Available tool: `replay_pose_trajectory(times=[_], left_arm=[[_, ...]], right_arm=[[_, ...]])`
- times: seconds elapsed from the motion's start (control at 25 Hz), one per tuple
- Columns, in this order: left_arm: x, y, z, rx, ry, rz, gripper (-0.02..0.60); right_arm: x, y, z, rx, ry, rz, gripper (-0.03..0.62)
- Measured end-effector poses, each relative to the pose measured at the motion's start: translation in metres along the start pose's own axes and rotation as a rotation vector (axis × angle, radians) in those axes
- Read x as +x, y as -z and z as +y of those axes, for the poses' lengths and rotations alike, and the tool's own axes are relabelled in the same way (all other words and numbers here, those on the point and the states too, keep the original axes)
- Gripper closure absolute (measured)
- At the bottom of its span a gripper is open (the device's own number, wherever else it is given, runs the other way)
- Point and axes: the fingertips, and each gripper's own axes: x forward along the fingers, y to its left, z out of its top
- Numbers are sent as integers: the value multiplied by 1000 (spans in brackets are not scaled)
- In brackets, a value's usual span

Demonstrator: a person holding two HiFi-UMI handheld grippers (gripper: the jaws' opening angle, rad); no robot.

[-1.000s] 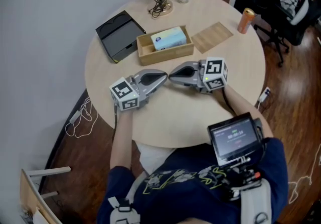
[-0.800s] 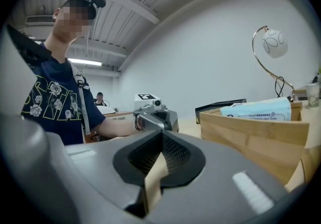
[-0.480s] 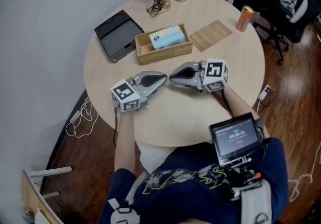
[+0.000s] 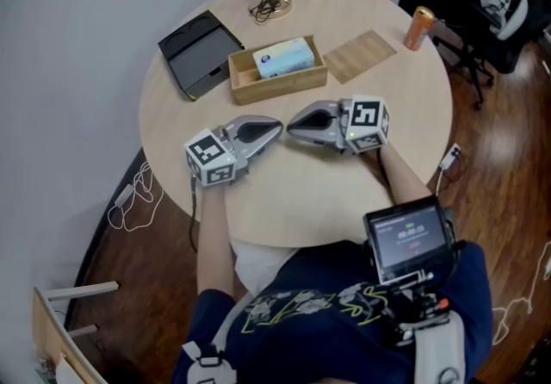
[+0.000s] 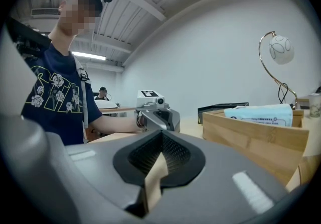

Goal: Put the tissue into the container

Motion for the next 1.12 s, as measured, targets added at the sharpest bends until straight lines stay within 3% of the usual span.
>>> replay_pose_trajectory(times=[1.12], left_arm=[[-1, 2, 3, -1, -6, 0, 577]], right_arm=[[2, 5, -8, 3, 29, 13, 600]])
